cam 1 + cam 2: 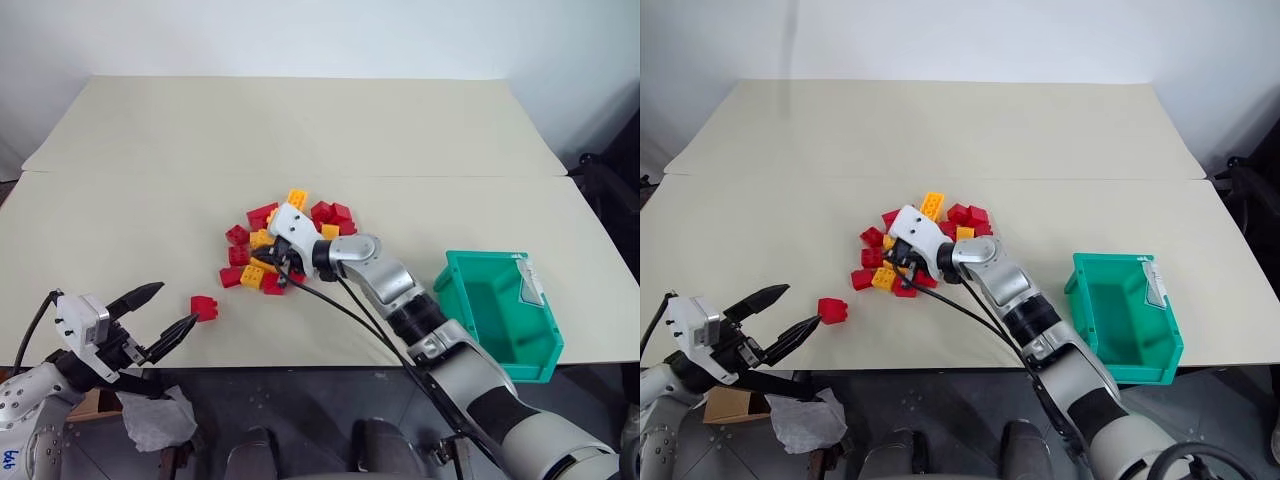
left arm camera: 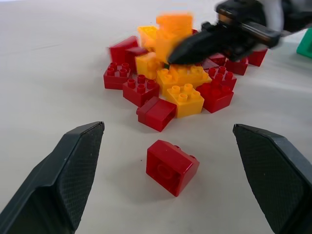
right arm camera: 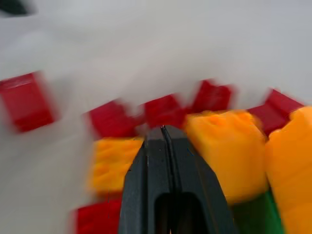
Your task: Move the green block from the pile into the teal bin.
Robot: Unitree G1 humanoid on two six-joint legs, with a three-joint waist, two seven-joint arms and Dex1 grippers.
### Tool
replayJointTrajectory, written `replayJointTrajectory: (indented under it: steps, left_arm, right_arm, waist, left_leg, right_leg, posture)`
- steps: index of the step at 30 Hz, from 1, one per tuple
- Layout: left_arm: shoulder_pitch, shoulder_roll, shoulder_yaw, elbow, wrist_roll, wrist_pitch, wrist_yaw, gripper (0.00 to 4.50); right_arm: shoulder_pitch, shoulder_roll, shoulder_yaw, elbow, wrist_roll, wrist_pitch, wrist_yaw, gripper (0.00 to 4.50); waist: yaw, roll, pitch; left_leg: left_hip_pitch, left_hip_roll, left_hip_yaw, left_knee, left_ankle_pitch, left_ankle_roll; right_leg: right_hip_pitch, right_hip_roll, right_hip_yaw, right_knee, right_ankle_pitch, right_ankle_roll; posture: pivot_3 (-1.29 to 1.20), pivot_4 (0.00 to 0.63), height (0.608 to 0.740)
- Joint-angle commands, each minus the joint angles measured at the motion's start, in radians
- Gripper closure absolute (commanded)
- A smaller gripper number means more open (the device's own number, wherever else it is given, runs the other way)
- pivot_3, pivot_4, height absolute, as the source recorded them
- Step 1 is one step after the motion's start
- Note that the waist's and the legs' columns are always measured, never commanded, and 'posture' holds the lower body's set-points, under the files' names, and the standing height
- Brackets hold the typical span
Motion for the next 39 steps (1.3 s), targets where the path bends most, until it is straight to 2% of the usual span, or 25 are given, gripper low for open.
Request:
replayJointTrajectory:
  steps: [1,9,14,18,25,31,34,39]
  left_arm:
    - [0.000,-0.006,0.009,-0.033,-0.006,-0.015,0.008,0.00]
    - [-0.030,-0.004,-0.006,-0.015,0.000,-0.019,0.010,0.00]
    - [-0.051,-0.002,-0.020,-0.001,0.008,-0.022,0.008,0.00]
    - [-0.054,-0.004,-0.026,0.002,0.012,-0.028,0.006,0.00]
    - [-0.046,-0.008,-0.032,-0.001,0.015,-0.034,0.004,0.00]
    - [-0.050,-0.008,-0.034,0.003,0.014,-0.039,-0.005,0.00]
    - [-0.048,0.002,-0.022,0.014,0.014,-0.054,-0.024,0.00]
    - [-0.042,0.015,-0.008,0.027,0.017,-0.063,-0.034,0.00]
  right_arm:
    - [-0.069,-0.018,-0.086,0.108,-0.010,-0.106,-0.041,4.49]
    - [-0.146,-0.027,-0.152,0.293,-0.054,-0.216,-0.051,4.49]
    - [-0.099,-0.035,-0.131,0.232,-0.065,-0.205,0.057,4.49]
    - [-0.025,-0.068,-0.085,0.083,-0.070,-0.137,0.189,4.49]
    - [0.114,-0.183,-0.018,-0.288,-0.052,0.115,0.357,4.49]
    - [0.114,-0.272,-0.109,-0.511,0.069,0.285,0.424,4.49]
    - [0.124,-0.345,-0.119,-0.585,0.106,0.346,0.468,3.88]
    - [0.154,-0.451,-0.139,-0.577,0.109,0.331,0.486,2.21]
  waist:
    - [-0.002,0.000,0.000]
    - [-0.022,0.000,0.000]
    - [-0.036,0.001,0.000]
    - [-0.034,0.001,0.000]
    - [-0.028,0.001,0.000]
    - [-0.028,0.001,0.001]
    - [-0.021,0.001,0.000]
    - [-0.010,0.001,0.001]
  left_leg:
    - [0.000,0.000,0.000,0.000,0.000,0.000]
    - [0.000,0.000,0.002,-0.002,0.000,-0.001]
    - [0.000,0.000,0.003,-0.002,0.000,-0.001]
    - [0.000,0.000,0.003,-0.003,0.001,-0.001]
    - [0.000,0.000,0.003,-0.002,0.001,-0.001]
    - [0.000,0.000,0.003,-0.002,0.000,-0.001]
    - [0.000,0.000,0.003,-0.002,0.000,0.000]
    - [0.000,0.000,0.004,-0.002,0.000,-0.001]
  right_leg:
    - [0.000,0.000,0.000,0.000,0.000,0.000]
    - [-0.003,0.000,0.001,0.001,0.000,0.000]
    - [-0.003,0.000,0.002,0.001,0.000,0.000]
    - [-0.003,0.000,0.002,0.001,0.000,0.000]
    - [-0.003,0.000,0.003,0.000,0.000,0.000]
    - [-0.004,0.000,0.003,0.000,0.000,0.000]
    - [-0.004,0.000,0.003,0.000,0.000,0.000]
    - [-0.004,0.000,0.003,-0.001,0.000,0.000]
  posture:
    - [0.00,0.150,0.740]
    - [0.00,0.150,0.740]
    - [0.00,0.150,0.740]
    - [0.00,0.150,0.740]
    - [0.00,0.150,0.740]
    - [0.00,0.150,0.740]
    - [0.00,0.150,0.740]
    - [0.00,0.150,0.740]
